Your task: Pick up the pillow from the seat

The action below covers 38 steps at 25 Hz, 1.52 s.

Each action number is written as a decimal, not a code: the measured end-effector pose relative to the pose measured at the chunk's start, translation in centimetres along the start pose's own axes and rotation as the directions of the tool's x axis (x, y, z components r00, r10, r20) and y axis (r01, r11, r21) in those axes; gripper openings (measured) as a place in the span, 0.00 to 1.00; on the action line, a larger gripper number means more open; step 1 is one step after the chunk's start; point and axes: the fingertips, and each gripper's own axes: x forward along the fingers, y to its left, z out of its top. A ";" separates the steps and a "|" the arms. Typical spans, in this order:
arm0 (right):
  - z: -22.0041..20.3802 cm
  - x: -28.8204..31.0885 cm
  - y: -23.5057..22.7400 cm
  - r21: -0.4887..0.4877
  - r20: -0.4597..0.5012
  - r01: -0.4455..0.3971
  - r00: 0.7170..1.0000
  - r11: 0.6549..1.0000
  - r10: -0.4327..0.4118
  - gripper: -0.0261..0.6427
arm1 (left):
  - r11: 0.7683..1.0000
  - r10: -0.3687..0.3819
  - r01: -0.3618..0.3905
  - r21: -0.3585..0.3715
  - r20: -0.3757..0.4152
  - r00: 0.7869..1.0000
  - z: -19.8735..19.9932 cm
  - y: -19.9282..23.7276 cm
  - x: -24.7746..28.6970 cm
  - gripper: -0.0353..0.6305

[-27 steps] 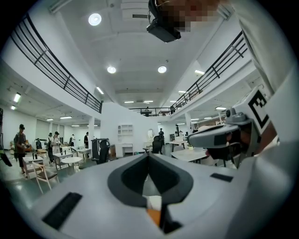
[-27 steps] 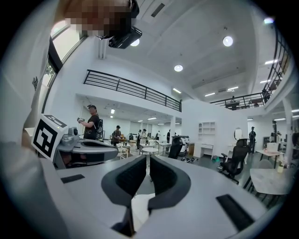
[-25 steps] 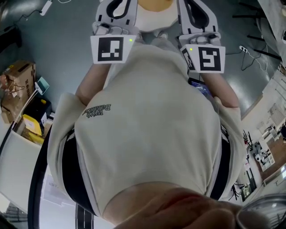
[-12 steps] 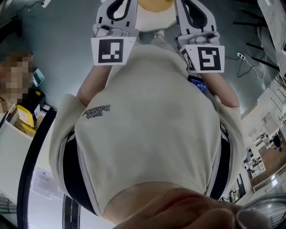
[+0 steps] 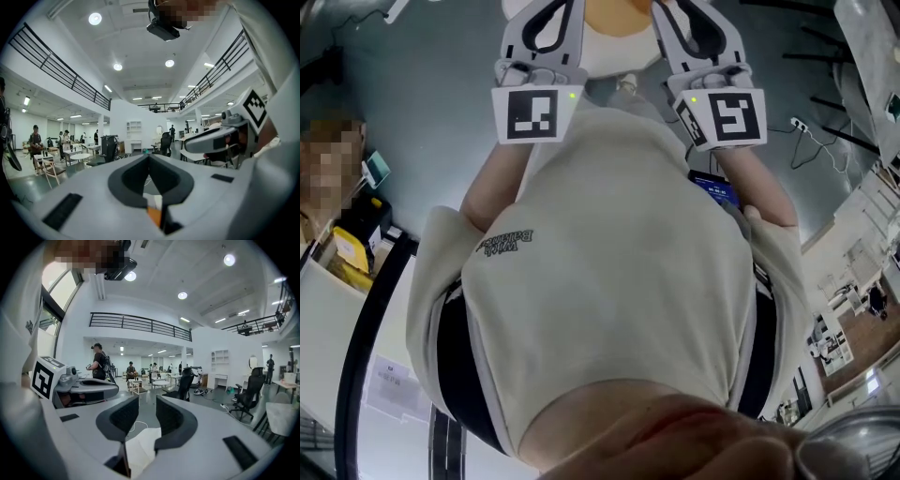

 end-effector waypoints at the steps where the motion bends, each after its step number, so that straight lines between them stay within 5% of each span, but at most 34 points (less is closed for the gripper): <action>1: -0.2 0.6 -0.4 -0.012 -0.013 -0.007 1.000 1.000 0.007 0.24 | 1.000 0.000 0.000 0.005 -0.003 1.000 -0.1 0.2 0.5 0.07; 6: -2.0 4.6 -3.1 -0.056 -0.101 -0.050 0.994 0.997 0.044 0.43 | 0.999 0.015 -0.014 0.039 -0.019 1.000 -1.1 1.4 4.2 0.07; 15: -9.9 13.5 -8.8 -0.080 -0.252 -0.092 0.965 0.993 0.069 0.55 | 0.999 0.033 -0.034 -0.026 -0.021 0.999 -7.2 4.3 12.5 0.07; 31: -40.6 27.0 -16.8 -0.060 -0.470 -0.034 0.883 0.998 0.001 0.68 | 0.996 0.025 -0.042 -0.085 -0.189 0.982 -38.1 4.8 23.1 0.07; 38: -51.9 30.2 -18.7 -0.086 -0.512 -0.020 0.858 0.996 -0.027 0.69 | 0.991 -0.038 0.007 -0.132 -0.236 0.971 -50.3 3.1 27.1 0.07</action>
